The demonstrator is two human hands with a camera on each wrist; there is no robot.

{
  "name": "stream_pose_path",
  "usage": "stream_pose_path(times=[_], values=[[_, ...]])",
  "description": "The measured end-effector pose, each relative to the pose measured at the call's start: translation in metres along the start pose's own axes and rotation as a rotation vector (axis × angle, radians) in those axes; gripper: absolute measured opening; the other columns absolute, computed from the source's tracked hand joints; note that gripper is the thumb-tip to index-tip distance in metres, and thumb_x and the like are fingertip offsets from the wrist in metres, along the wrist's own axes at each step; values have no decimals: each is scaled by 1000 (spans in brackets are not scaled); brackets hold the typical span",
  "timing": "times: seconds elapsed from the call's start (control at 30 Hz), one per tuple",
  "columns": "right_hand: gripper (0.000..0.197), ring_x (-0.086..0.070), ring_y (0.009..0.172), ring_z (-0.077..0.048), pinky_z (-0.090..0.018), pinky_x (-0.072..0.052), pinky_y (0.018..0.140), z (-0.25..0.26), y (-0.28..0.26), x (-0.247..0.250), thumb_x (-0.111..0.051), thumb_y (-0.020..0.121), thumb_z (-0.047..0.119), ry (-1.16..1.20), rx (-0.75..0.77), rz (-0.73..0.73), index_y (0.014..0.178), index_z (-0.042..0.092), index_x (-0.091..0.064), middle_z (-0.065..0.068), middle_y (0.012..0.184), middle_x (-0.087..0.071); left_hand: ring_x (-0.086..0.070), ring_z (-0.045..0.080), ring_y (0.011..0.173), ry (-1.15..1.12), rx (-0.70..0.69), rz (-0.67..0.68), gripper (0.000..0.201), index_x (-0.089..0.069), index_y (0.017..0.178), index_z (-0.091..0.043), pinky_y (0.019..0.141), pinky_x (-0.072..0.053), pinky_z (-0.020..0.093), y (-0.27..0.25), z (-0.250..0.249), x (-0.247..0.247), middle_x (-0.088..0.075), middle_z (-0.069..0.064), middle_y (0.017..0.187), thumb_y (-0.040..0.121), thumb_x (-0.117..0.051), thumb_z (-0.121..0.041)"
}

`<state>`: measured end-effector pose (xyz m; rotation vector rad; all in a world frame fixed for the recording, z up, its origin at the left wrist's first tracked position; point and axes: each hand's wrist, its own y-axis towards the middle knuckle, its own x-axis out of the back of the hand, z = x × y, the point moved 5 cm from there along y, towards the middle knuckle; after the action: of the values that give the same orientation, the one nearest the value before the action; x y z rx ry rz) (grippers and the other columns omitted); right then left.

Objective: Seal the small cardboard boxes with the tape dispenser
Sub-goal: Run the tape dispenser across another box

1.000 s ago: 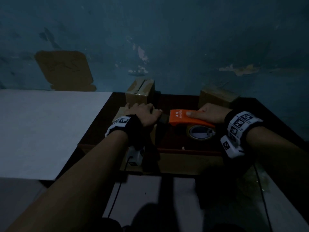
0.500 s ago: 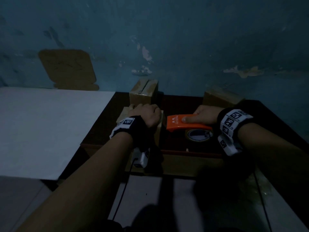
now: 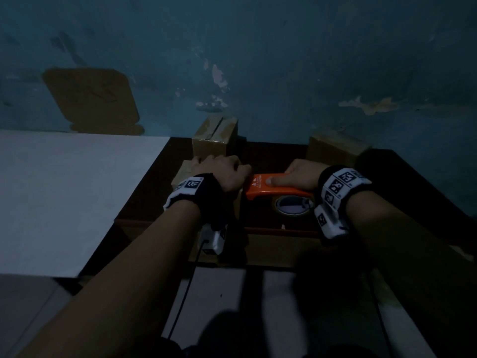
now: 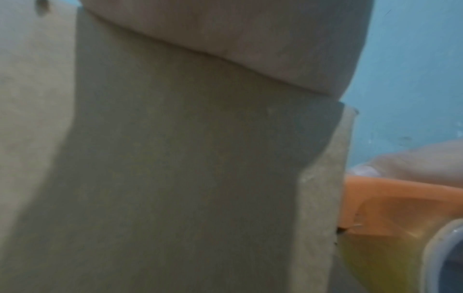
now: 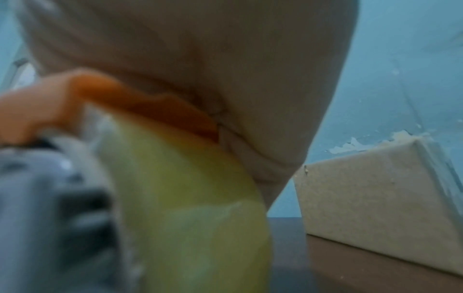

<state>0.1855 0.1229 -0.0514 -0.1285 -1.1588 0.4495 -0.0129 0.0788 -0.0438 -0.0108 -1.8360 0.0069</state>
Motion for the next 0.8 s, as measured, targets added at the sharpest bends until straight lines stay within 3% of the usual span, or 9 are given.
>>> stream_pose_path(times=[0.2, 0.3, 0.53, 0.8], values=[[53, -60, 61, -17, -29, -44, 59, 9, -6, 7, -66, 72, 67, -37, 66, -101, 64, 15, -65, -2, 63, -64, -50, 20, 106, -6, 20, 11, 43, -54, 103, -38, 106, -23, 51, 1, 1, -1, -61, -5, 99, 79, -43, -73], [57, -56, 58, -18, -29, -39, 52, 19, -6, -1, -65, 70, 71, -267, 104, -117, 58, 15, -56, -2, 60, -58, -53, 21, 106, -18, 25, 4, 41, -53, 97, -39, 108, -22, 53, 3, 3, 0, -61, -6, 93, 77, -43, -72], [54, -57, 56, -16, -28, -41, 55, 0, 0, -1, -67, 72, 66, -50, 87, -125, 58, 14, -62, -3, 58, -60, -53, 20, 100, -43, 12, 13, 45, -54, 102, -40, 106, -21, 52, 7, 5, -4, -62, -7, 92, 76, -38, -74], [56, -56, 58, -19, -29, -40, 60, -17, -13, 18, -64, 75, 67, 115, 62, -228, 55, 16, -54, -6, 59, -58, -53, 20, 100, -29, 14, 12, 45, -54, 102, -40, 105, -23, 52, 6, 2, -3, -61, -8, 90, 77, -39, -74]])
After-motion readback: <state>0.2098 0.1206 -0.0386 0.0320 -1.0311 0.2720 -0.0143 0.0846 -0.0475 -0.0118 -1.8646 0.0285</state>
